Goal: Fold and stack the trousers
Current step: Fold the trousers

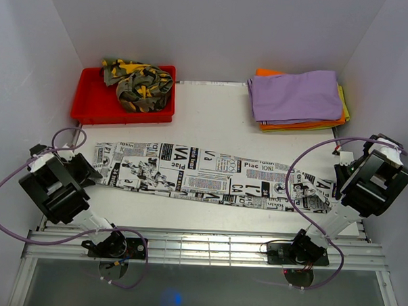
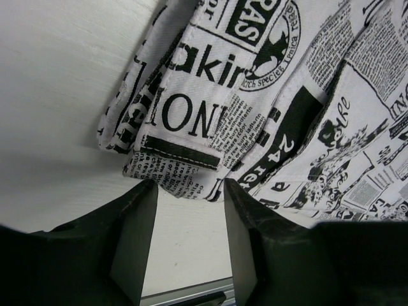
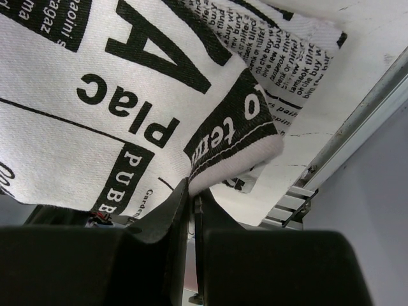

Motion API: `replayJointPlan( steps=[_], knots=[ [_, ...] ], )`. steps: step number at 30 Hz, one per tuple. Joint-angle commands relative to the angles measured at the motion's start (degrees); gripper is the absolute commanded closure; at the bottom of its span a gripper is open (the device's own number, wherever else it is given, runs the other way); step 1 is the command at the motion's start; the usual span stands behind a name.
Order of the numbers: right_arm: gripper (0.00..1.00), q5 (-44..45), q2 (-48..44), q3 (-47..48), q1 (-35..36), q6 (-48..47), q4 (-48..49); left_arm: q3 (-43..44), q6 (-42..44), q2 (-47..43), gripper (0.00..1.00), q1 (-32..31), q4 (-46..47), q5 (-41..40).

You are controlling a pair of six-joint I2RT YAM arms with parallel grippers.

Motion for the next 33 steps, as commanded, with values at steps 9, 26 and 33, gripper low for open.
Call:
replayJointPlan(
  steps=[9, 26, 33],
  knots=[
    [0.92, 0.73, 0.87, 2.05, -0.07, -1.43, -1.48, 2.67, -3.31, -2.42, 0.76, 0.23, 3.77, 3.43],
    [0.92, 0.82, 0.35, 11.54, -0.86, -2.92, -8.86, 11.11, -1.38, -3.21, 1.00, 0.23, 1.66, 1.84],
    [0.92, 1.79, -3.69, 6.90, -1.21, -6.25, -8.86, 13.40, -1.64, -2.95, 1.00, 0.23, 2.27, 4.92]
  ],
)
